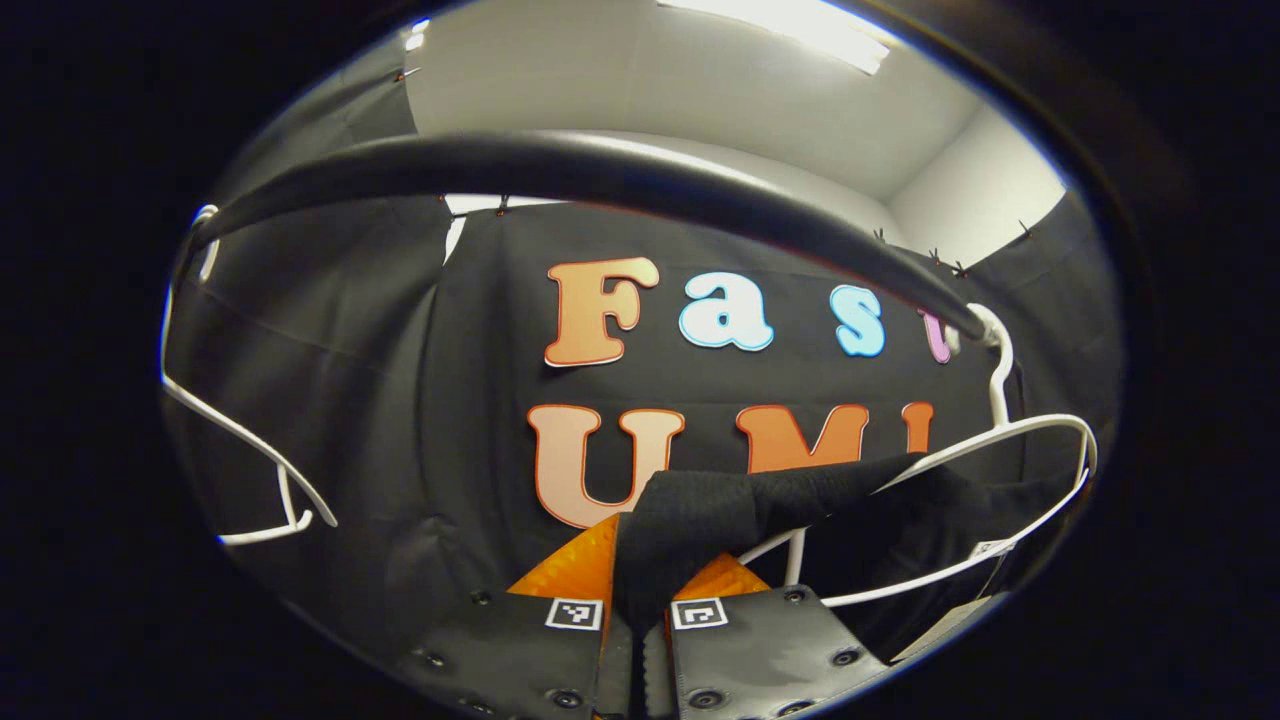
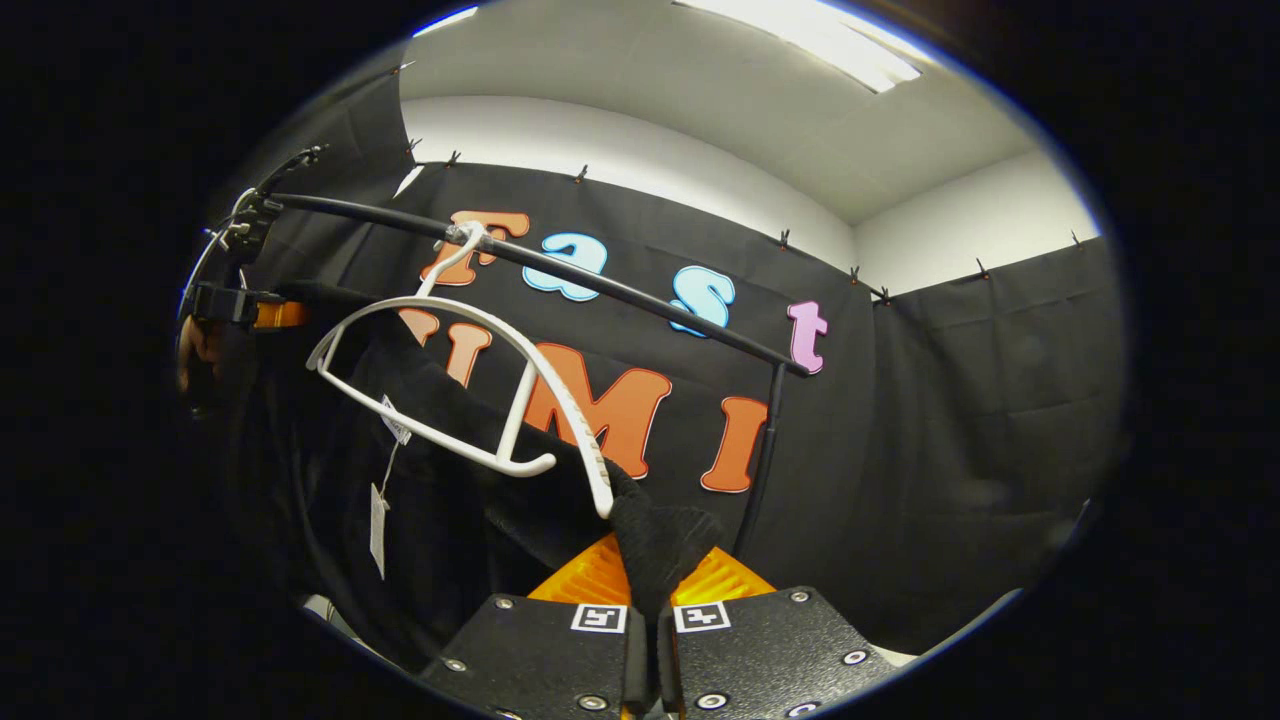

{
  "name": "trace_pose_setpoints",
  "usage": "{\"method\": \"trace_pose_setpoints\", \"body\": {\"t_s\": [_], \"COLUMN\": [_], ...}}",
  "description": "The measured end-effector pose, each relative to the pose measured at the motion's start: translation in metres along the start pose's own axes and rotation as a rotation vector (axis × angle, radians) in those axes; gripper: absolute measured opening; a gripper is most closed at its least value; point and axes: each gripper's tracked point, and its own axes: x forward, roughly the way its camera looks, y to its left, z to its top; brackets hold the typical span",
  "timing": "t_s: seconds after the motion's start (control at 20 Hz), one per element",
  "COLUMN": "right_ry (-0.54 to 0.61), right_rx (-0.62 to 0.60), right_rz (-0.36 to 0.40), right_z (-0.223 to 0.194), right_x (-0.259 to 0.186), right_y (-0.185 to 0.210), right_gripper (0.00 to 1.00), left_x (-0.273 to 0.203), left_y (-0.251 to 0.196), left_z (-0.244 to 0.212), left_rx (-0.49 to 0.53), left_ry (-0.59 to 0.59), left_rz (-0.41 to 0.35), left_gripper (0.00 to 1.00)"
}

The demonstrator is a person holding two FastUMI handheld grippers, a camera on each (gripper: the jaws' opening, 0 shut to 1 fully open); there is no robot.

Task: Grasp the clothes on the hanger with both hands and then place them into the laundry hamper below.

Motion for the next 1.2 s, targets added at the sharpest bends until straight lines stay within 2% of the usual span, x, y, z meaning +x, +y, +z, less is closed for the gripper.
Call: {"method": "trace_pose_setpoints", "body": {"t_s": [0.4,0.8,0.9,1.2], "right_ry": [0.057,0.061,0.065,0.074], "right_rx": [0.042,0.059,0.046,0.105], "right_rz": [0.033,0.072,0.084,0.145], "right_z": [-0.028,-0.031,-0.032,-0.027], "right_x": [-0.004,-0.012,-0.016,-0.032], "right_y": [0.016,0.042,0.049,0.079], "right_gripper": [0.03,0.03,0.03,0.03], "left_x": [0.021,0.02,0.011,-0.04], "left_y": [-0.009,0.013,0.021,0.037], "left_z": [-0.067,-0.097,-0.107,-0.107], "left_rx": [0.066,0.062,0.053,0.13], "left_ry": [0.146,0.209,0.221,0.194], "left_rz": [-0.029,0.039,0.048,0.071], "left_gripper": [0.11,0.11,0.11,0.11]}}
